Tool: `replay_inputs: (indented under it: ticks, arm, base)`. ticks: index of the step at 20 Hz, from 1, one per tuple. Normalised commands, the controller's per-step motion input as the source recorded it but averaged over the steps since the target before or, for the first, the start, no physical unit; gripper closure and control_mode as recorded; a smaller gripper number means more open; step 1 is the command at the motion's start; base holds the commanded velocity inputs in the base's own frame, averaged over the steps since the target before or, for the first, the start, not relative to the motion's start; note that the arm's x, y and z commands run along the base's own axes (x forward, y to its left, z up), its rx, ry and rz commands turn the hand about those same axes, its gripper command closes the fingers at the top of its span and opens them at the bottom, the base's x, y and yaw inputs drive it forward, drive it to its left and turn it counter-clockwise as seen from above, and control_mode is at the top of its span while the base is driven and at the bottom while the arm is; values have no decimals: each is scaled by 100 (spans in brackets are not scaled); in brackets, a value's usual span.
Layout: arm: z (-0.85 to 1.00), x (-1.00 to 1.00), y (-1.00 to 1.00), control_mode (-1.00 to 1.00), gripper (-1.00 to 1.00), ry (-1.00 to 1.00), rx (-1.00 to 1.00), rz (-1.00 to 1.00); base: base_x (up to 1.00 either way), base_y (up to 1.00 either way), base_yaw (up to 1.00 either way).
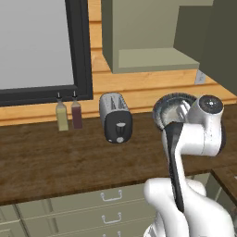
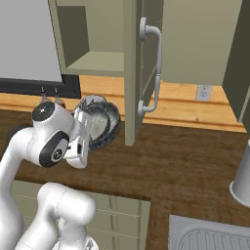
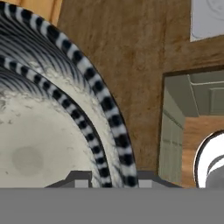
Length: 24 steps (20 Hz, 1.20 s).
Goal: Pick up the bowls on the counter and stack them on top of one another in the open cabinet. Place the smaller bowl on top of the larger bowl.
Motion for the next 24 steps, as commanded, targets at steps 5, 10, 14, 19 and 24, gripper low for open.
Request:
replay_inputs:
  ticks: [5,10,14,19,24]
  arm:
    - [100,-21,0,-100,100,-17,0,-14]
    - [100,-4,0,-100,100,-10,1,0]
    - [100,-3,0,-100,100,-12,4,4]
    - [88,18,0,-100,100,-9,1,1]
    - [50,51,0,-100,100,0,3,0]
  base:
    - [0,0,0]
    - [0,0,0]
    - [0,0,0]
    - [0,0,0]
    - [0,0,0]
